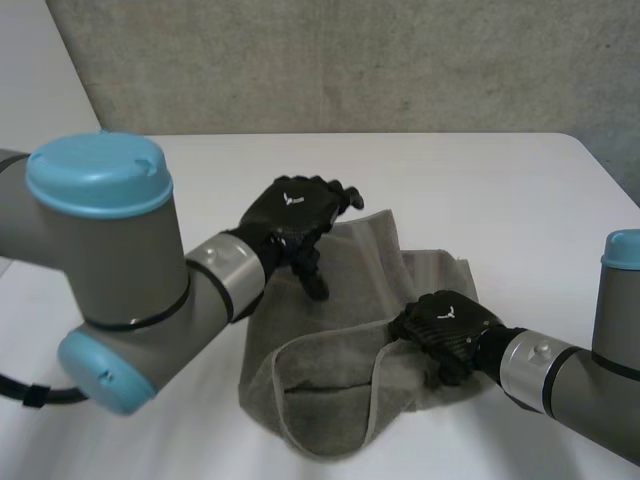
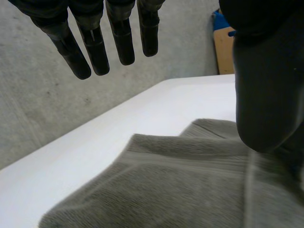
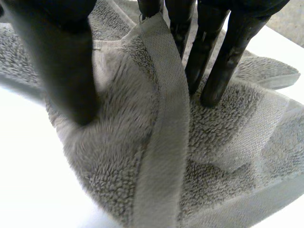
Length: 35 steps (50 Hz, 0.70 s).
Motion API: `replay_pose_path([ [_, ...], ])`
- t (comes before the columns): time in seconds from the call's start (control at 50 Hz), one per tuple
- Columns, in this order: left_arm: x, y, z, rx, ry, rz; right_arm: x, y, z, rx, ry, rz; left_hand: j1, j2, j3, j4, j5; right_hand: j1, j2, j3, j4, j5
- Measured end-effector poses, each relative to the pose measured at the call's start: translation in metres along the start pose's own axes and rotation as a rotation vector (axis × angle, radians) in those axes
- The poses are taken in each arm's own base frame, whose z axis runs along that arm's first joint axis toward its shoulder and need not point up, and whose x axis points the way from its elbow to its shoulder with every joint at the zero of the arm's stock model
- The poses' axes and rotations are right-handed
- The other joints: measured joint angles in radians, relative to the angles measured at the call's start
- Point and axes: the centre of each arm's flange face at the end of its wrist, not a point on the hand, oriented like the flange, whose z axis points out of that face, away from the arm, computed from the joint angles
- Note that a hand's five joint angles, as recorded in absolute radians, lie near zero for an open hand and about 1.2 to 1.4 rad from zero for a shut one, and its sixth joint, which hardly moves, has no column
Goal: Fold the towel.
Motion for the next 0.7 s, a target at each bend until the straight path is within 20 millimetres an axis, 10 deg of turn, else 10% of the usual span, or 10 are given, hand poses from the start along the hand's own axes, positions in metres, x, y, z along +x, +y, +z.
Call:
replay_pose_path([
  [0.16,-0.004,0.013,0.035,-0.010,0.003,0.000,-0.001,-0.012,-0.016,0.006,0.007,-0.020,0.003,0.001,0.003,0.006,0.004,0.462,0.426,0.484,0.501,0.484],
  [0.7,0.064,0.065,0.056,-0.245,0.205,-0.011,-0.012,0.009,-0.057,-0.059,-0.016,-0.236,0.112,0.102,0.109,0.112,0.111,0.465,0.426,0.491,0.510,0.485],
])
